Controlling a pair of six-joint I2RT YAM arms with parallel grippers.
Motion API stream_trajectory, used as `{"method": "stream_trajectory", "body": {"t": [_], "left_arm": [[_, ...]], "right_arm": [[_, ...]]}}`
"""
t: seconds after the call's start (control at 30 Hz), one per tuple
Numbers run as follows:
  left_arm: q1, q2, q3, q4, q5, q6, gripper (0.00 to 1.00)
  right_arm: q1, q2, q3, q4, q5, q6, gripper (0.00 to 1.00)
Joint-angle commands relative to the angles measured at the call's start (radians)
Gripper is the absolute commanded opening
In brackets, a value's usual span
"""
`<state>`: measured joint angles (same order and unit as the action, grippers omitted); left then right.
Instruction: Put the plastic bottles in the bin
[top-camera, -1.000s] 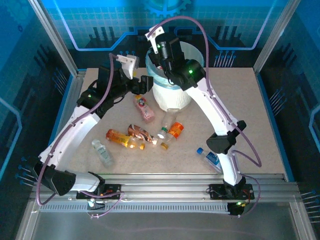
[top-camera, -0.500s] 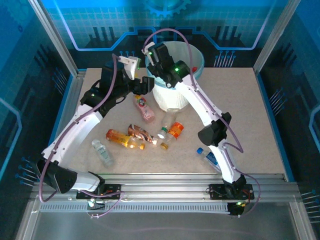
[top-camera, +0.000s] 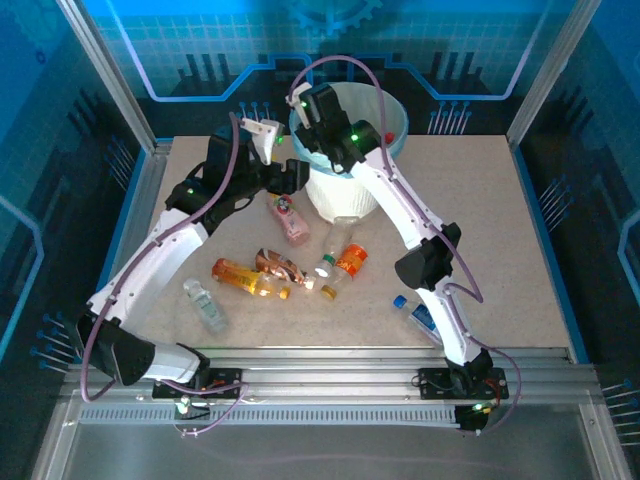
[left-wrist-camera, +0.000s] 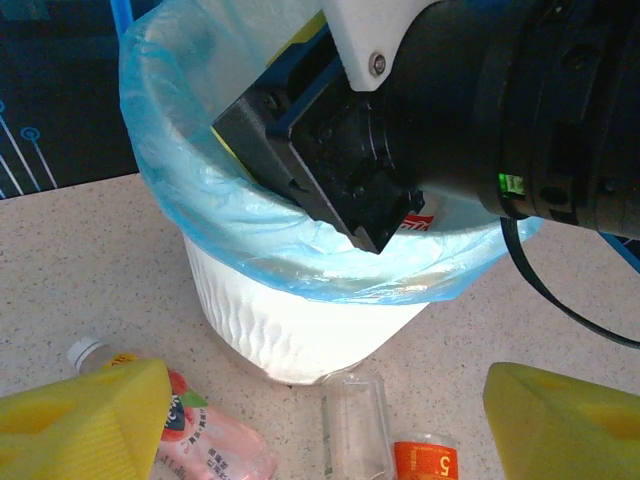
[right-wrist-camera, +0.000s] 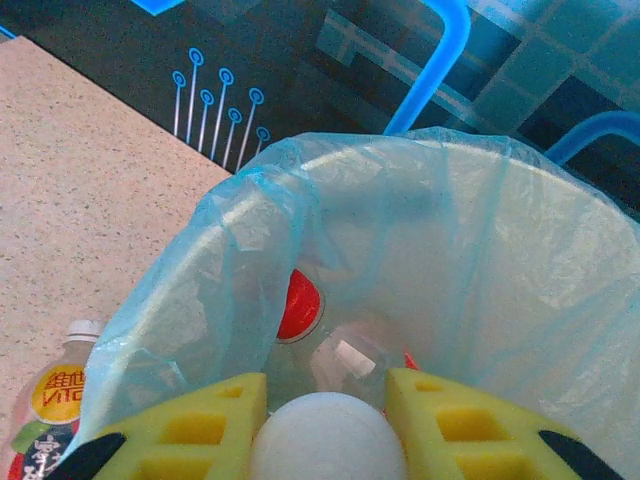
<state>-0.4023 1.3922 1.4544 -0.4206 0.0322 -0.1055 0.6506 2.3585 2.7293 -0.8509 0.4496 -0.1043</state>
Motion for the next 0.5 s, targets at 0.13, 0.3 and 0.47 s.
{"method": "stream_trajectory", "body": {"t": [0.13,0.3,0.47], "left_arm": [[0.054,-0.010,-0.034,0.028,0.009,-0.036,0.83],[0.089,-0.010,-0.046,0.044,0.023,-0.066,0.83],[0.100,-0.008,-0.052,0.047,0.028,-0.066,0.83]], "right_arm": [[-0.037,0.082,-0.033,-0.107,-0.131,0.163,0.04],[-0.109,0.052,-0.045,-0.135,-0.128,0.333,0.03],[-0.153,0.019,-0.076,-0.109,-0.072,0.390,0.03]]}}
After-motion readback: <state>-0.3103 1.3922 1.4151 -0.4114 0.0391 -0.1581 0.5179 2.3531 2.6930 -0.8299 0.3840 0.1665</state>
